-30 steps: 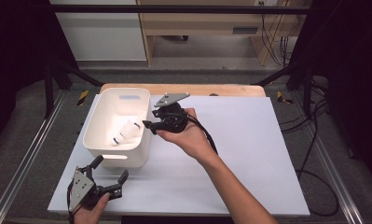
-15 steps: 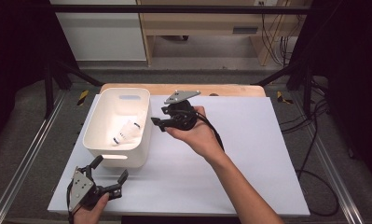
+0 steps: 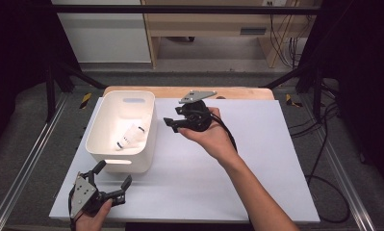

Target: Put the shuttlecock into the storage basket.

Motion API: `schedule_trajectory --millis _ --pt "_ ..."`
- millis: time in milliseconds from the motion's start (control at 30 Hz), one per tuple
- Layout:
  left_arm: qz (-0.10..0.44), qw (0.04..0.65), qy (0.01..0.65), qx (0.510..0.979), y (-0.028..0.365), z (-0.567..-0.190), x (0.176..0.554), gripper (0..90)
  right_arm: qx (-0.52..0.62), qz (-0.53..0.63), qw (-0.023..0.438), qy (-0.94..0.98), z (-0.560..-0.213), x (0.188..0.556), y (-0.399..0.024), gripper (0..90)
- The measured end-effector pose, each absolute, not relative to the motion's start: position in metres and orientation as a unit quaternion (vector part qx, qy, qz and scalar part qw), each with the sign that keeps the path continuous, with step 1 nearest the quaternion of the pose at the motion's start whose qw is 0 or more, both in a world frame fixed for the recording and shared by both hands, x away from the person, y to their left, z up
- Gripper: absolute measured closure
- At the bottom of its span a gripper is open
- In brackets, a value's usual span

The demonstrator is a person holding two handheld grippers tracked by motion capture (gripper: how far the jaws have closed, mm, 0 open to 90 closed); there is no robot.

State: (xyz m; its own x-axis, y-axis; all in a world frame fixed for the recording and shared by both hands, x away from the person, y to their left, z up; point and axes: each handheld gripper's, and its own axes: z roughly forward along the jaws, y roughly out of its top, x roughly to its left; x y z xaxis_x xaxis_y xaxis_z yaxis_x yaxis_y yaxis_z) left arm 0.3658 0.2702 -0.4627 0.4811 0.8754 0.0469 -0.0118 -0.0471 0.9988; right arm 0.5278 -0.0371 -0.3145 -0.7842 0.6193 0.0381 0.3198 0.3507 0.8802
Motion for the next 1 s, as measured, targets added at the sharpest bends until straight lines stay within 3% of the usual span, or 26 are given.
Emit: schedule_trajectory --millis 733,1000 --pt "0.372 0.596 0.348 0.621 0.270 -0.463 0.366 0.8 0.310 0.489 0.159 0.800 -0.316 0.530 -0.050 29.1" --pt "0.372 0.596 0.348 0.621 0.270 -0.463 0.366 0.8 0.313 0.496 0.158 0.794 -0.317 0.532 -0.053 16.7"
